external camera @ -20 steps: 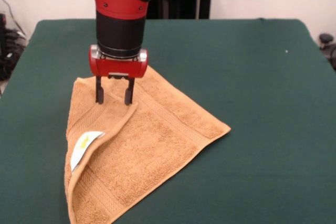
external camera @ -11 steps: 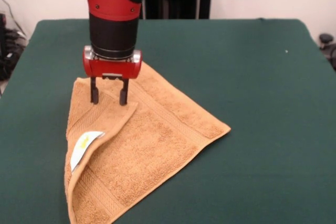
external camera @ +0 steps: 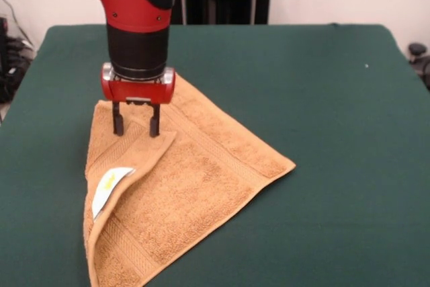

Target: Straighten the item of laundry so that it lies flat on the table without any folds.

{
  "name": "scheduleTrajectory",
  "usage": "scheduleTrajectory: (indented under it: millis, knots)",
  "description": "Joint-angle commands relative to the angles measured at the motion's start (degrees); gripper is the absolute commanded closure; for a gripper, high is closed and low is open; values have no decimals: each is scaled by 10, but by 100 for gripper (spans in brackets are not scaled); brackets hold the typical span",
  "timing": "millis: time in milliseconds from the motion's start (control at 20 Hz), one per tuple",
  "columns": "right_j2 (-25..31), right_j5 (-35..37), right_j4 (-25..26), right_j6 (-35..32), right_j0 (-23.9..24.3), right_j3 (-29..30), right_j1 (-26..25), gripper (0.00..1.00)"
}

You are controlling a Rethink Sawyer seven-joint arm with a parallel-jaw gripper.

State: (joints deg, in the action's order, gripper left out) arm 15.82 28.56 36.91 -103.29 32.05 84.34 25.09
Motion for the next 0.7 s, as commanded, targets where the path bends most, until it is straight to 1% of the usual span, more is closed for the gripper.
scheduleTrajectory:
  millis: [50,400,700]
  knots:
    - [89,53,-41,63,4,24,-38,0]
    - [87,32,-39,47,7,16,-58,0]
    - [77,23,-35,34,-2,23,-52,0]
